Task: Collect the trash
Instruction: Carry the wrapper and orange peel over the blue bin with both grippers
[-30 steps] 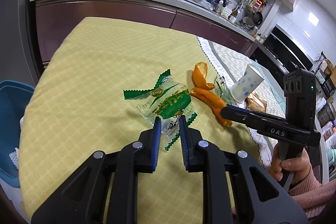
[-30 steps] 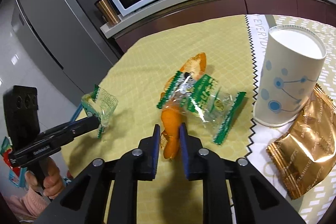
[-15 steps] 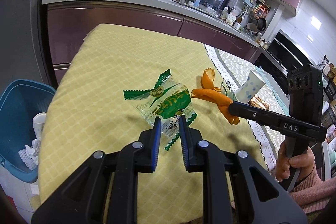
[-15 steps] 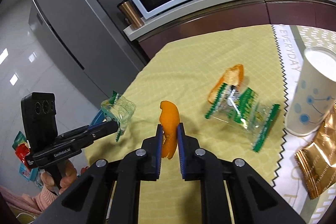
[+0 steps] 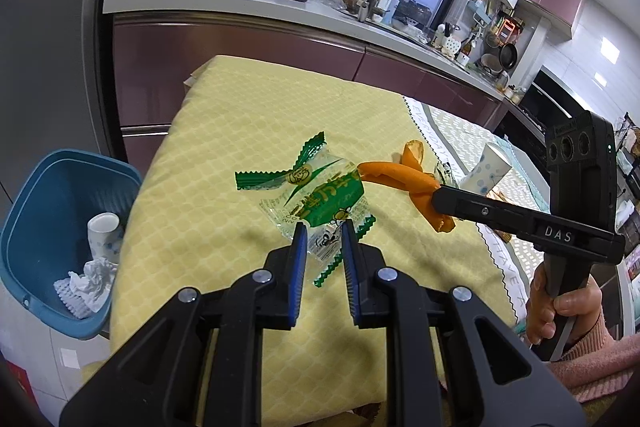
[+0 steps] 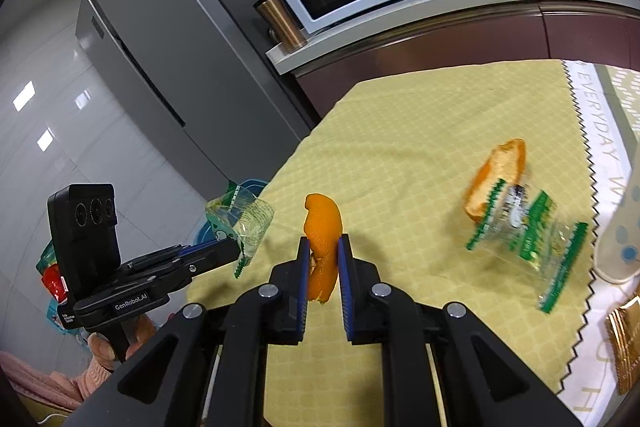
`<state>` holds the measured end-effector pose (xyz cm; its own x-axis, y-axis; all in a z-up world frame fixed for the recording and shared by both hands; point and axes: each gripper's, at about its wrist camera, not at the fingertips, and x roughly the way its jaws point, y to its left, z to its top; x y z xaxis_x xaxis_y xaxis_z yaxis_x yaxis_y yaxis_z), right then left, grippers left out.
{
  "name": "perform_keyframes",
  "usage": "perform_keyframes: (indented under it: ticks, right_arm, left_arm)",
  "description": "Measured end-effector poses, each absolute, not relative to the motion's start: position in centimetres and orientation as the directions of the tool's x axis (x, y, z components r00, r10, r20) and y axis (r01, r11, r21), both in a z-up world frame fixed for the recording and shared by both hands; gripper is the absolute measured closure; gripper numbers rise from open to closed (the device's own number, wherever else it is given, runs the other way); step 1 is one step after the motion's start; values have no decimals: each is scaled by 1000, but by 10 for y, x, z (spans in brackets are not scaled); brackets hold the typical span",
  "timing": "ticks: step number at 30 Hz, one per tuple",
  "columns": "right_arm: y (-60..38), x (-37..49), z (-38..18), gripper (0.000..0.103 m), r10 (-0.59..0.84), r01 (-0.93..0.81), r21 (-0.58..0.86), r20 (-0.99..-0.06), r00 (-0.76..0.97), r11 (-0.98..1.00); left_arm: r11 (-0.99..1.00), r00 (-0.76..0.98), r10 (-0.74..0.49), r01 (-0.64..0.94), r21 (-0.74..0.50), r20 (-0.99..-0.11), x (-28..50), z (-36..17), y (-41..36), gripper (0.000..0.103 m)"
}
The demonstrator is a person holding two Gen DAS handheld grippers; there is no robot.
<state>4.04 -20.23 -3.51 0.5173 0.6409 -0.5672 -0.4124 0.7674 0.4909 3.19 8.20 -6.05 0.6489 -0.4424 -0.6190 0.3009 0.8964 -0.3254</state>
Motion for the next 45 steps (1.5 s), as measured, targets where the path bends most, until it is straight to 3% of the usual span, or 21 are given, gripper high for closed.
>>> perform_keyframes:
  ticks: [45]
  right_arm:
    - [-96, 60, -21, 91, 734, -586, 471, -572, 366, 660]
  left_arm:
    - [938, 741, -303, 122, -324, -600, 7, -48, 181, 85]
